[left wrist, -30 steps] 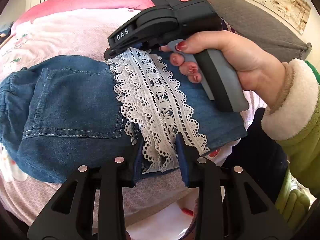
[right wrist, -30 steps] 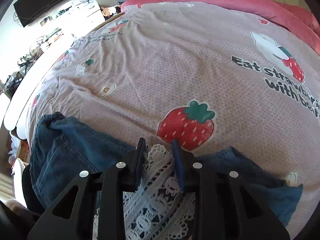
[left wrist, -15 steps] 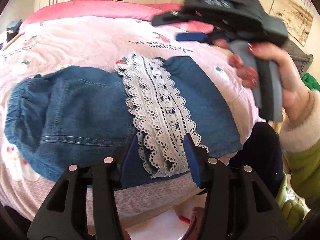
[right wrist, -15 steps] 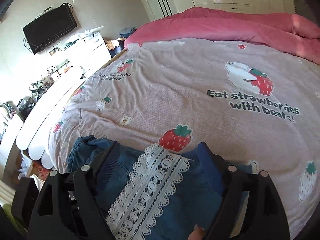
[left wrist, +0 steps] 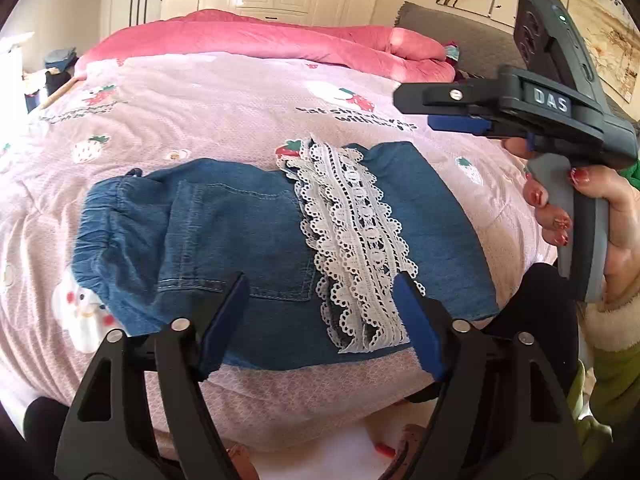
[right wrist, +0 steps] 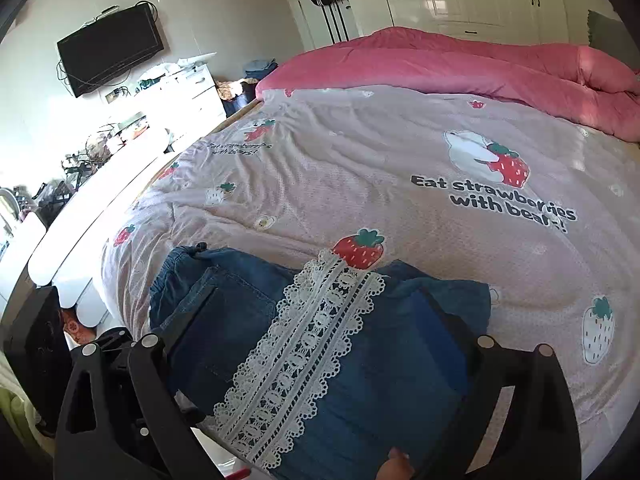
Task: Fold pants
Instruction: 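Grasp the elastic waistband with the left tool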
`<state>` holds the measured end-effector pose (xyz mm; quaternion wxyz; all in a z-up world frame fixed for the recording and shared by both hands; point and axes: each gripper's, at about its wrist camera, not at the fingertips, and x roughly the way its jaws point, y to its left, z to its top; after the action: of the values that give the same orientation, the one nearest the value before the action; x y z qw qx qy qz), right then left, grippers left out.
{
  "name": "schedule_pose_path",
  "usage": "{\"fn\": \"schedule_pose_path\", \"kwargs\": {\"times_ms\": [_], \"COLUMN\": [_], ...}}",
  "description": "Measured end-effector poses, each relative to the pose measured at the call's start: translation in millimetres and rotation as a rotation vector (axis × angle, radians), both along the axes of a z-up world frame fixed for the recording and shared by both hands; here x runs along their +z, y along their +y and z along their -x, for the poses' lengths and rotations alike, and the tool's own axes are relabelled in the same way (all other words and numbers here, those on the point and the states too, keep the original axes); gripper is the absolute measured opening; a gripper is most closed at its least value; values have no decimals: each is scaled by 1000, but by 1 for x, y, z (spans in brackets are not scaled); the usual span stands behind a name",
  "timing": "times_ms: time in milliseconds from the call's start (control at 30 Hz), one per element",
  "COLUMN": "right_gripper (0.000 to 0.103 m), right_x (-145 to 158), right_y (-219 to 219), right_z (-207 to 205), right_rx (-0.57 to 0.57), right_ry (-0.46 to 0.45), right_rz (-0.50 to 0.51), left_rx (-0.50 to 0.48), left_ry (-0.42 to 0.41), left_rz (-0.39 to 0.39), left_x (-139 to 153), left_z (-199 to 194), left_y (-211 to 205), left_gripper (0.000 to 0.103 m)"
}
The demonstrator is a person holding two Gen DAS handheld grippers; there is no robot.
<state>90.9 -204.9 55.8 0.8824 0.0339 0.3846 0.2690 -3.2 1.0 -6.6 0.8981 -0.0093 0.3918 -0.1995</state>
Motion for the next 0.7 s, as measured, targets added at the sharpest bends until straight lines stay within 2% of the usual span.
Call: {"fn": "schedule_pose_path", "kwargs": {"times_ms": [400, 700], "right_gripper": [97, 97], "right_x": [17, 5], "right_y": [29, 85], "right_z": [-1, -17], "right_rx": [93, 205], "right_ry": [-29, 4], "right_rz": [50, 93], "left_rx": [128, 254], "left_ry": [-14, 25], "left_rz": [-15, 22], "left_x": [6, -4], "left_z": [9, 9], "left_y": [35, 79], "left_gripper": [87, 93]}}
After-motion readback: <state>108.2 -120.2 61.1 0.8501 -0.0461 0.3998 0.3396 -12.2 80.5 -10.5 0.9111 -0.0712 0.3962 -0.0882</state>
